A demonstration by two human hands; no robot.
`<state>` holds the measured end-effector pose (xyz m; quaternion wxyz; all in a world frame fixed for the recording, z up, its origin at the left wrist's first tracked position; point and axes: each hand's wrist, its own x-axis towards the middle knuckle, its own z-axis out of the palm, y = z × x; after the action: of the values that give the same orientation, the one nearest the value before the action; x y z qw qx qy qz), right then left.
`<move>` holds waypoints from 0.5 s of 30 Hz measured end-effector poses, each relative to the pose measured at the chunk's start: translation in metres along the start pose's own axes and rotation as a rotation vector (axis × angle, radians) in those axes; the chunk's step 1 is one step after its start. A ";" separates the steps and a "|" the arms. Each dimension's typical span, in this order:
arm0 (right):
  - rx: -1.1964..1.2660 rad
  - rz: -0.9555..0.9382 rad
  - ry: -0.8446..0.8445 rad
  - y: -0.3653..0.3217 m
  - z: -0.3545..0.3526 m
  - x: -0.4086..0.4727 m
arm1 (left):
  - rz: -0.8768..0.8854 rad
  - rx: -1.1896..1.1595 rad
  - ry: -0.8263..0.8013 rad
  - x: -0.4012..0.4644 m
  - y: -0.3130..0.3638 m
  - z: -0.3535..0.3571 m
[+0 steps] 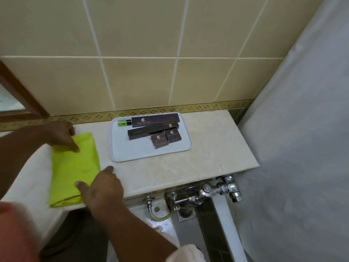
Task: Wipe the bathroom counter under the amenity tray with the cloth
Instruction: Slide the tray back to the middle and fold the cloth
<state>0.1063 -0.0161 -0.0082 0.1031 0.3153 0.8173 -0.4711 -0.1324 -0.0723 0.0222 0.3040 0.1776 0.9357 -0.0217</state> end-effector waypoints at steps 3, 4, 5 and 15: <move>-0.084 -0.048 0.100 -0.005 0.011 0.001 | 0.049 -0.036 -0.053 -0.004 0.002 0.003; -0.170 -0.094 0.245 -0.004 0.011 0.001 | 0.076 -0.045 -0.052 -0.005 0.004 0.004; -0.265 -0.152 0.308 -0.006 0.013 0.001 | 0.090 -0.051 -0.039 -0.009 0.001 0.005; 0.345 0.293 -0.312 -0.045 0.016 0.018 | 0.078 -0.232 -0.012 -0.083 -0.041 -0.013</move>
<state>0.0626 -0.0380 0.0069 0.2396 0.3667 0.6448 -0.6263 -0.0914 -0.1357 0.0779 0.3287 0.1775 0.9225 0.0975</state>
